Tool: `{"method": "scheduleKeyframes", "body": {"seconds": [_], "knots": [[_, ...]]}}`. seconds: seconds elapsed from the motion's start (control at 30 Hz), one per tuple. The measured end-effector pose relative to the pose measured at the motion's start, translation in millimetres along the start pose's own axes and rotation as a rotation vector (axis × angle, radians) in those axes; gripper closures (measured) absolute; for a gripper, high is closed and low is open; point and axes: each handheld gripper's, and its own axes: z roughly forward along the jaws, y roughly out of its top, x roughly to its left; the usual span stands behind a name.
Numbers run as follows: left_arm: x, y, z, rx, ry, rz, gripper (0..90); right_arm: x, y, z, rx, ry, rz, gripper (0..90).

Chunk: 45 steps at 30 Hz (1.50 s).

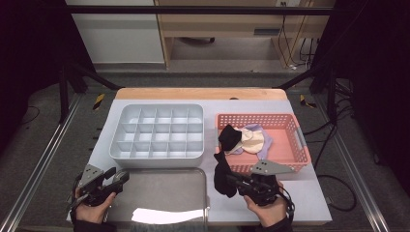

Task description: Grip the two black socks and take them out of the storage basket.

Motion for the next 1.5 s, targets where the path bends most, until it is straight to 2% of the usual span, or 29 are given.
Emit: {"method": "scheduleKeyframes", "body": {"seconds": [0.17, 0.4, 0.53, 0.67, 0.8, 0.9, 0.97, 1.07, 1.23, 1.37, 1.5], "knots": [[0.2, 0.1, 0.1, -0.013, 0.002, 0.009, 42.4, 1.2, -11.5, 11.1, 0.050, 0.017, 0.007, 79.7], [0.8, 0.4, -1.1, -0.001, 0.003, -0.008, 42.7, -0.1, -30.9, 23.5, 0.123, 0.027, 0.024, 79.6], [0.7, 0.4, -0.1, 0.012, 0.002, -0.007, 41.8, -2.9, -40.1, 32.2, 0.165, 0.018, 0.038, 79.4], [0.8, 0.5, -0.2, 0.014, 0.002, -0.011, 41.3, -7.3, -46.4, 39.9, 0.181, 0.011, 0.040, 78.4], [0.3, 0.7, 0.1, 0.019, -0.003, -0.010, 38.9, -12.2, -53.0, 49.1, 0.203, -0.020, 0.036, 72.4], [0.3, 0.6, 0.4, 0.023, -0.003, -0.015, 37.6, -12.7, -54.1, 51.1, 0.200, -0.029, 0.030, 69.3], [0.9, 0.6, 0.2, 0.024, -0.006, -0.018, 36.9, -11.9, -54.2, 51.6, 0.191, -0.045, 0.015, 62.7], [1.5, 0.7, 0.2, 0.025, -0.003, -0.018, 36.6, -10.9, -52.3, 49.5, 0.175, -0.049, 0.006, 59.1], [1.1, 0.7, 1.0, 0.029, -0.003, -0.018, 36.4, -8.3, -43.3, 40.1, 0.100, -0.054, -0.019, 53.1], [1.7, 0.7, 0.9, 0.030, 0.001, -0.020, 36.4, -10.3, -31.9, 29.7, 0.032, -0.084, -0.025, 52.0], [1.9, 0.5, 1.5, 0.033, 0.005, -0.019, 36.3, -14.2, -19.9, 22.7, -0.015, -0.121, -0.029, 51.1]]}}
